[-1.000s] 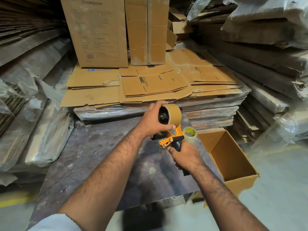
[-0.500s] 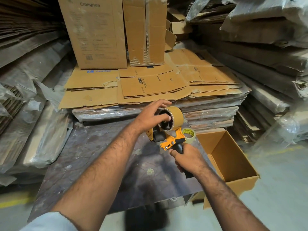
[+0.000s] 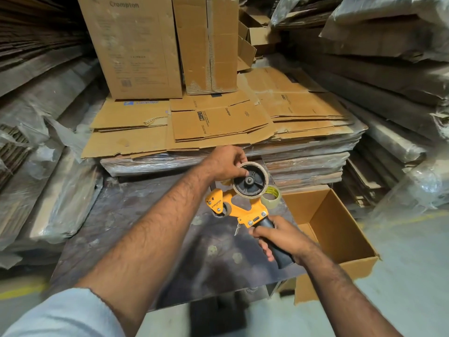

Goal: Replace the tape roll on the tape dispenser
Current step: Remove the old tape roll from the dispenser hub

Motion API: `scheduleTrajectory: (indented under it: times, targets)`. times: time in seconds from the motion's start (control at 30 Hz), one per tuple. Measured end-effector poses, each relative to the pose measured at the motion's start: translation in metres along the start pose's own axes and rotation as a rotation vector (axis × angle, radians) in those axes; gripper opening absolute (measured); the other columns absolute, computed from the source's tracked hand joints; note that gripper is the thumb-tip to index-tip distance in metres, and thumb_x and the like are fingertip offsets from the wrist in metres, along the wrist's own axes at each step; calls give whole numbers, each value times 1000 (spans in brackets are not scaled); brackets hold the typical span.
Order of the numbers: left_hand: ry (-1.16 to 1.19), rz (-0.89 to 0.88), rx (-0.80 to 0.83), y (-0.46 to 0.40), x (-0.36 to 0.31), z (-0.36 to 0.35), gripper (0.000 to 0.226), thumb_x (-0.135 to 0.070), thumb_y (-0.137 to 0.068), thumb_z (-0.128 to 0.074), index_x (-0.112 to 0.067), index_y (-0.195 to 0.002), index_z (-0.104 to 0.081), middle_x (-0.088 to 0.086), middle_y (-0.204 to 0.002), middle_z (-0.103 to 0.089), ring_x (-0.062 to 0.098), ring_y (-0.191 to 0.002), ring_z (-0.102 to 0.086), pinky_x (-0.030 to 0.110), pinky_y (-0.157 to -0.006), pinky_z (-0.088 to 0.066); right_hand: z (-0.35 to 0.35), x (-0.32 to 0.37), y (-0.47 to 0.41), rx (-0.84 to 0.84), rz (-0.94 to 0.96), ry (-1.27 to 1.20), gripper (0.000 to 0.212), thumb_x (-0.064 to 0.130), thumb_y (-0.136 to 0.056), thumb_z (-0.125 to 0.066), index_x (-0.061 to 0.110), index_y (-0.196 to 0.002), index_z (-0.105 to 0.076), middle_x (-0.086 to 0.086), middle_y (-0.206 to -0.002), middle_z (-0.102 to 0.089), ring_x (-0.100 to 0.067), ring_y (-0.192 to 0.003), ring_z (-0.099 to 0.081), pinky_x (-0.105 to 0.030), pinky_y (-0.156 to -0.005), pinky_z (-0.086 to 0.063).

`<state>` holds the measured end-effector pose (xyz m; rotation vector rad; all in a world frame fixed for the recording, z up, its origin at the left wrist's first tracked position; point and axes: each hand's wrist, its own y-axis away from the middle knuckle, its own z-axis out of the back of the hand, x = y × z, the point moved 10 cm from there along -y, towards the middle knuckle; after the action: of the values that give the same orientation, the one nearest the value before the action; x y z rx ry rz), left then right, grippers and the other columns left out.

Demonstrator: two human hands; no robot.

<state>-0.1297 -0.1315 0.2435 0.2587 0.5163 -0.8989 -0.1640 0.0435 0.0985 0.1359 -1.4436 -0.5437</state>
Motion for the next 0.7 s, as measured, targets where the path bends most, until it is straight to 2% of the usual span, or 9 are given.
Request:
scheduleTrajectory:
  times: [0.1, 0.17, 0.23, 0.33, 0.4, 0.5, 0.63, 0.7]
  targets:
    - [-16, 39, 44, -5, -4, -11, 30, -26, -89, -76, -20, -117, -67, 0, -114, -67, 17, -105, -61, 31, -83, -49, 11, -2, -1, -10, 2, 49, 31, 16, -92, -68, -10, -106, -59, -14, -62, -59, -22, -42, -51, -34, -50, -46]
    - [-26, 64, 43, -8, -5, -16, 29, -25, -90, -75, -18, -117, -68, 1, -116, -67, 18, -107, -61, 30, -81, -47, 17, -3, -2, -11, 0, 66, 30, 18, -92, -68, -7, -106, -60, -14, -64, -60, -22, -43, -52, -34, -51, -47]
    - [-31, 98, 2, -10, -7, -18, 31, -24, -90, -75, -17, -119, -68, 2, -117, -68, 18, -105, -60, 29, -80, -45, 22, -4, -4, -14, -3, 69, 27, 19, -92, -68, -4, -105, -61, -13, -64, -60, -22, -43, -52, -34, -50, -47]
    - [0, 181, -81, -10, -4, -21, 33, -25, -89, -76, -16, -119, -66, 2, -116, -66, 19, -104, -60, 32, -86, -50, 29, -7, -9, -24, -11, 37, 28, 18, -92, -68, -5, -106, -60, -11, -60, -59, -22, -44, -51, -33, -48, -46]
    - [37, 249, -132, -7, 2, -24, 30, -25, -89, -76, -15, -116, -66, 0, -110, -62, 18, -100, -59, 33, -87, -52, 32, -8, -12, -28, -9, 18, 24, 17, -92, -68, -3, -103, -60, -9, -58, -59, -22, -43, -50, -32, -45, -46]
    - [55, 316, -203, -3, 9, -26, 23, -28, -87, -79, -17, -104, -68, 2, -107, -67, 19, -97, -63, 32, -77, -52, 35, -7, -15, -34, 12, 30, 16, 18, -93, -68, 3, -93, -62, -7, -56, -60, -21, -43, -51, -31, -44, -46]
    - [37, 355, -224, -2, 9, -28, 24, -31, -83, -81, -20, -93, -63, 3, -105, -67, 21, -98, -64, 39, -87, -58, 41, -12, -18, -72, -11, 79, 18, 19, -92, -69, 3, -94, -61, -6, -55, -61, -20, -42, -53, -29, -42, -47]
    - [52, 378, -210, -2, 10, -29, 25, -33, -82, -82, -21, -89, -61, 2, -102, -68, 20, -96, -66, 40, -86, -59, 44, -14, -19, -85, -22, 101, 21, 20, -92, -69, 1, -98, -60, -5, -55, -61, -20, -42, -53, -30, -43, -47]
